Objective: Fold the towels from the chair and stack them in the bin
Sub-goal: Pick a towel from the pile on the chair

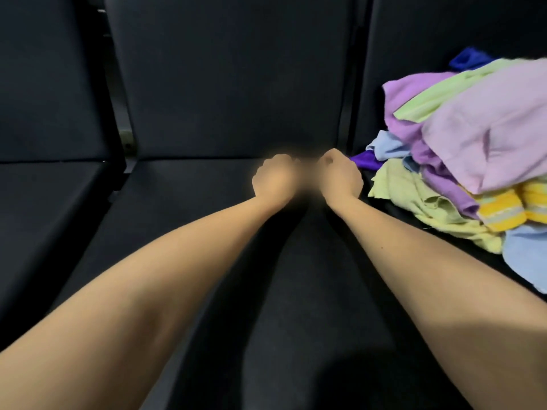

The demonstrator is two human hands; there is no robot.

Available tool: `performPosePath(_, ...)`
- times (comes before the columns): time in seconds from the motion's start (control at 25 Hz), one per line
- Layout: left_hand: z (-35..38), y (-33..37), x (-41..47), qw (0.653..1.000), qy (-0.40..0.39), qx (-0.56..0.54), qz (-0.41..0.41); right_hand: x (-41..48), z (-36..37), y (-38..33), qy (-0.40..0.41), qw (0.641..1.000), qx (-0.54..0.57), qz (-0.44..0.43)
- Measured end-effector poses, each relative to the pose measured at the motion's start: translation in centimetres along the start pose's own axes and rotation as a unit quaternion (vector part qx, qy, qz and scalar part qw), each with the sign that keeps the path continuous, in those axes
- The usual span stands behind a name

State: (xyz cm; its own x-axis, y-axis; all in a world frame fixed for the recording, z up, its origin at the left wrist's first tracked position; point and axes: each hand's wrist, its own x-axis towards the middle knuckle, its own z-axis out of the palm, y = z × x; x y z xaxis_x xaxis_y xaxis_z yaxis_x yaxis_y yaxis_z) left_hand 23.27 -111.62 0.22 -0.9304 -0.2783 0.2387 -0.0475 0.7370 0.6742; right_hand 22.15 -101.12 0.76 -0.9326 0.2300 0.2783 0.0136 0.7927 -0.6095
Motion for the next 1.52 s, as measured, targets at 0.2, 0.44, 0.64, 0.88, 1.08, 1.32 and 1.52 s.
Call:
performPosePath(0.2, 2.5, 5.2, -0.3, 0.996, -0.05, -0.046, 0.058, 1.4, -4.3, 3.5, 0.032, 0.999, -0.028, -0.001)
performPosePath(0.44, 6.1, 13.5, -1.3, 0.969, -0.111, -0.158, 0.156, 3.2, -12.9, 7.4, 0.156, 0.976, -0.149, -0.02)
performPosePath(0.64, 10.6, 19.4, -2.6, 0.938, -0.235, -0.15, 0.204, 4.5, -17.2, 11.9, 0.051, 0.961, -0.263, 0.067)
performPosePath(0.88, 14.1, 22.9, -3.6, 0.931, -0.287, -0.151, 0.168, 4.9, -18.9, 14.9, 0.024, 0.984, -0.115, 0.134)
performPosePath(1.08, 12.1, 25.1, -4.7, 0.871, -0.303, -0.388, -0.001, 4.8, -20.0, 14.4, 0.033, 0.992, 0.019, 0.124)
performPosePath(1.32, 9.4, 26.3, -5.8, 0.884, -0.146, -0.443, 0.02, 3.0, -20.8, 11.6, 0.131, 0.985, 0.074, 0.083)
performPosePath(1.52, 7.7, 25.7, -6.0, 0.921, -0.218, -0.312, 0.085, 0.9, -22.1, 10.6, 0.199, 0.978, -0.003, 0.069)
